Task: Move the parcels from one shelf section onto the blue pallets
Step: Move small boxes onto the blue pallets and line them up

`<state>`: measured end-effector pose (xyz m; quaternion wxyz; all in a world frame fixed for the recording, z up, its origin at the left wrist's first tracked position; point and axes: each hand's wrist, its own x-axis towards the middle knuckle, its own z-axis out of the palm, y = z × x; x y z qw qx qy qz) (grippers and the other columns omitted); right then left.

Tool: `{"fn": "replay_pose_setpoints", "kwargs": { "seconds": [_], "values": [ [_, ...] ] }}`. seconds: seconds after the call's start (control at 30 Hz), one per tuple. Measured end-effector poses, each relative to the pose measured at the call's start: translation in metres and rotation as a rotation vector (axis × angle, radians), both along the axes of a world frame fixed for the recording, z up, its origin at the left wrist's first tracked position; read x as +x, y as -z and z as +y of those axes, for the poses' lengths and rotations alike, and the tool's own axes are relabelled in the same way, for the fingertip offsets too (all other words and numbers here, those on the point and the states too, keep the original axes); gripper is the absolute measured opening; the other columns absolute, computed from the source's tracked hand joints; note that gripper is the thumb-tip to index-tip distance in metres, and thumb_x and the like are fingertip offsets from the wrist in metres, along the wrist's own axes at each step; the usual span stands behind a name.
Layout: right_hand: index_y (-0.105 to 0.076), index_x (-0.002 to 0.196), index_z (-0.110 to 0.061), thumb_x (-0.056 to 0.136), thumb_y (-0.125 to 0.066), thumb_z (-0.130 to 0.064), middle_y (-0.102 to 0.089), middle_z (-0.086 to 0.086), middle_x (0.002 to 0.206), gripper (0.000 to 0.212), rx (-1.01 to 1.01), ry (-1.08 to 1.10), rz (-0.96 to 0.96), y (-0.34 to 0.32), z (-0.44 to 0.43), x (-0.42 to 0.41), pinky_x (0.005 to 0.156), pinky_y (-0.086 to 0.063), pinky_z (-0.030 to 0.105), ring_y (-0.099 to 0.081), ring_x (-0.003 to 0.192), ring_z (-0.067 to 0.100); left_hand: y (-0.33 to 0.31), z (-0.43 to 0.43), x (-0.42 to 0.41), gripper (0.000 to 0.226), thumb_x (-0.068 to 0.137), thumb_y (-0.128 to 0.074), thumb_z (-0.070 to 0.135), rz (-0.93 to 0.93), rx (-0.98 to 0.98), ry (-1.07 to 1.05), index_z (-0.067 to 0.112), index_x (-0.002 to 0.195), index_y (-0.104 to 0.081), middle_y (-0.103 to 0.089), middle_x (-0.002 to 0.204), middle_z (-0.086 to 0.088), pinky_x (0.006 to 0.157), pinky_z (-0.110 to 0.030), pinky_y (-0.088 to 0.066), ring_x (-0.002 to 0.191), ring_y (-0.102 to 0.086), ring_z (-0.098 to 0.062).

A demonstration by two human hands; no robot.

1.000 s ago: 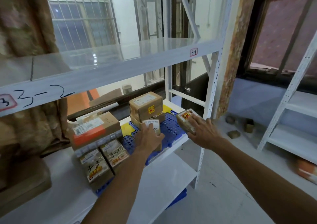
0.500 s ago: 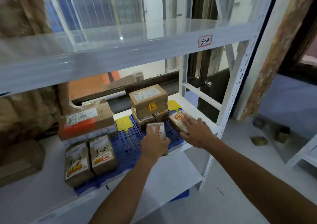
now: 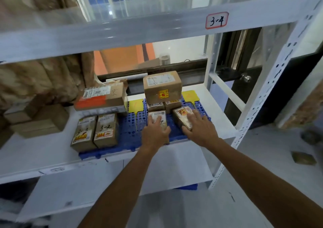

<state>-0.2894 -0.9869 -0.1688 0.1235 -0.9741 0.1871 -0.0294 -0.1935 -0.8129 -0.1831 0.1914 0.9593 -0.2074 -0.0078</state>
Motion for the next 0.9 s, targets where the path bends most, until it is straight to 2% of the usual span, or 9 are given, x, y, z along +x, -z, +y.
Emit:
{"fn": "replay_pose_setpoints", "kwargs": {
  "seconds": [0.07, 0.13, 0.2, 0.3, 0.4, 0.6, 0.9],
  "values": [
    [-0.026, 0.151, -0.025, 0.092, -0.042, -0.062, -0.017, 0.003, 0.162, 0.071, 0.021, -0.011, -0.005, 0.003, 0.003, 0.001, 0.105, -0.038, 0.051, -0.026, 0.141, 0.036, -0.002, 0.001, 0.001, 0.059, 0.095, -0.039, 0.056, -0.051, 0.092, 0.023, 0.028, 0.146, -0.040, -0.023, 0.161, -0.013, 0.098, -0.046, -0.046, 0.132, -0.046, -0.039],
    [-0.022, 0.153, -0.026, 0.093, -0.038, -0.064, -0.016, 0.003, 0.162, 0.073, 0.033, -0.039, 0.002, 0.007, 0.007, 0.002, 0.104, -0.038, 0.051, -0.025, 0.142, 0.033, 0.001, 0.005, 0.005, 0.047, 0.100, -0.029, 0.046, -0.211, 0.311, 0.193, 0.024, 0.138, -0.047, -0.026, 0.159, -0.011, 0.089, -0.052, -0.051, 0.141, -0.032, -0.042],
    [-0.020, 0.154, -0.026, 0.094, -0.033, -0.065, -0.014, 0.002, 0.163, 0.073, 0.045, -0.061, 0.004, 0.010, 0.010, 0.005, 0.104, -0.039, 0.050, -0.025, 0.142, 0.032, 0.009, 0.011, 0.015, 0.036, 0.103, -0.034, 0.032, -0.273, 0.427, 0.326, 0.019, 0.131, -0.051, -0.027, 0.158, -0.008, 0.081, -0.052, -0.054, 0.146, -0.022, -0.042],
    [-0.019, 0.156, -0.024, 0.098, -0.027, -0.060, -0.012, 0.001, 0.164, 0.068, 0.060, -0.093, -0.012, 0.013, 0.010, 0.009, 0.105, -0.038, 0.050, -0.023, 0.146, 0.029, 0.016, 0.019, 0.029, 0.045, 0.103, -0.024, 0.038, -0.145, 0.337, 0.276, 0.021, 0.142, -0.041, -0.021, 0.162, -0.002, 0.088, -0.048, -0.052, 0.150, -0.017, -0.031],
    [-0.022, 0.155, -0.024, 0.101, -0.027, -0.052, -0.015, 0.002, 0.163, 0.061, 0.053, -0.129, -0.028, 0.011, 0.008, 0.012, 0.103, -0.041, 0.049, -0.025, 0.145, 0.028, 0.015, 0.020, 0.031, 0.056, 0.100, -0.018, 0.052, -0.040, 0.202, 0.212, 0.027, 0.147, -0.034, -0.021, 0.162, -0.003, 0.096, -0.052, -0.045, 0.146, -0.028, -0.029],
    [-0.023, 0.155, -0.024, 0.103, -0.027, -0.047, -0.013, 0.001, 0.164, 0.057, 0.008, -0.158, -0.026, 0.005, 0.008, 0.016, 0.101, -0.043, 0.048, -0.028, 0.144, 0.028, 0.001, 0.013, 0.020, 0.051, 0.103, -0.032, 0.047, -0.021, 0.106, 0.148, 0.027, 0.150, -0.034, -0.022, 0.162, -0.011, 0.102, -0.047, -0.042, 0.139, -0.041, -0.028],
    [-0.022, 0.154, -0.018, 0.103, -0.017, -0.047, -0.009, 0.007, 0.164, 0.059, -0.026, -0.168, -0.044, 0.012, 0.010, 0.025, 0.103, -0.045, 0.047, -0.028, 0.145, 0.030, -0.008, 0.006, 0.012, 0.052, 0.104, -0.034, 0.044, -0.008, 0.052, 0.108, 0.023, 0.151, -0.034, -0.021, 0.162, -0.014, 0.104, -0.046, -0.040, 0.138, -0.042, -0.031]
  ]
}}
